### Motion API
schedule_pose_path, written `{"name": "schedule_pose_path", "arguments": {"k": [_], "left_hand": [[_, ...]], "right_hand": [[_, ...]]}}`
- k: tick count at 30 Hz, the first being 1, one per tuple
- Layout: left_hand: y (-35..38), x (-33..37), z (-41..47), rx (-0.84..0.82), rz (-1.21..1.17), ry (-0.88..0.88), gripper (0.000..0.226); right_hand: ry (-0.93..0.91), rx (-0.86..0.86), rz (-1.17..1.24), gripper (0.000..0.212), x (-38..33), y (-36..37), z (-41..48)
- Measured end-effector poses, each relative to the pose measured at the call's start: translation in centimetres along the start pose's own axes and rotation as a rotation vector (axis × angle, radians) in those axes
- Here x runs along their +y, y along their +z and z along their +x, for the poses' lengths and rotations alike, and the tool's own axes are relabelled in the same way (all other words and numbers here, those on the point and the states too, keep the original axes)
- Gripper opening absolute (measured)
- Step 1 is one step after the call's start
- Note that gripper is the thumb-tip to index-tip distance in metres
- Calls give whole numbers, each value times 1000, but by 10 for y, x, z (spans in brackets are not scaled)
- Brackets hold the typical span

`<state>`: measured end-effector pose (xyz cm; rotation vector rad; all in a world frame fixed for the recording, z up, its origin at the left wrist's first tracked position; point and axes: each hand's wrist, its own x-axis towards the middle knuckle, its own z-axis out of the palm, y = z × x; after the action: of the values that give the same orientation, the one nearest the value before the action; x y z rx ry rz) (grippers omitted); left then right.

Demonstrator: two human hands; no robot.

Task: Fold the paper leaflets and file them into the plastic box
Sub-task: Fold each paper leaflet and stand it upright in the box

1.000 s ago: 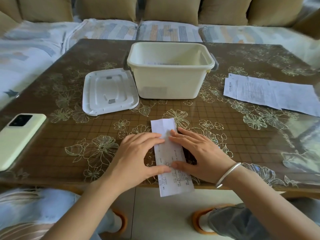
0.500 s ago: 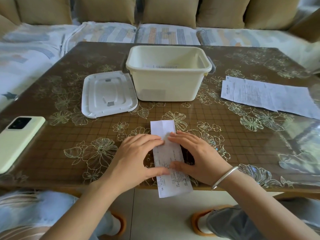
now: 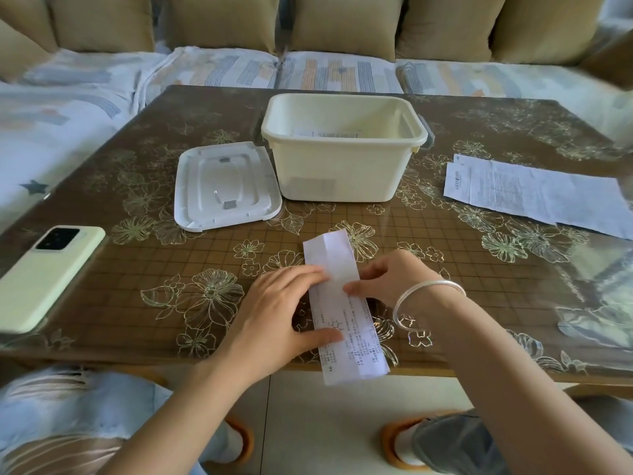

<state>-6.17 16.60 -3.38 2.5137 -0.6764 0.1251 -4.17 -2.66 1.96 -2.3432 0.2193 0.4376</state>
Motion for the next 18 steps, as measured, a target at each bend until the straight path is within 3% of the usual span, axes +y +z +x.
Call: {"name": "schedule_pose_path", "arguments": {"k": [5,11,15,18], "left_hand": [[-5,5,2,113,-34,-194,101],[-32,16,18,92,-654,-545,11],[-39,24,23,109,-932,-581,13],[-42,27,24,127,-997,-521,18]], "right_hand": [[-8,14,157,15,1,-5,-3],[44,-89,588,23,-6,-18,-12],[31,-110,884,24,-7,-13,-13],[-48,-14,978,26,-8,-13,-15]]}}
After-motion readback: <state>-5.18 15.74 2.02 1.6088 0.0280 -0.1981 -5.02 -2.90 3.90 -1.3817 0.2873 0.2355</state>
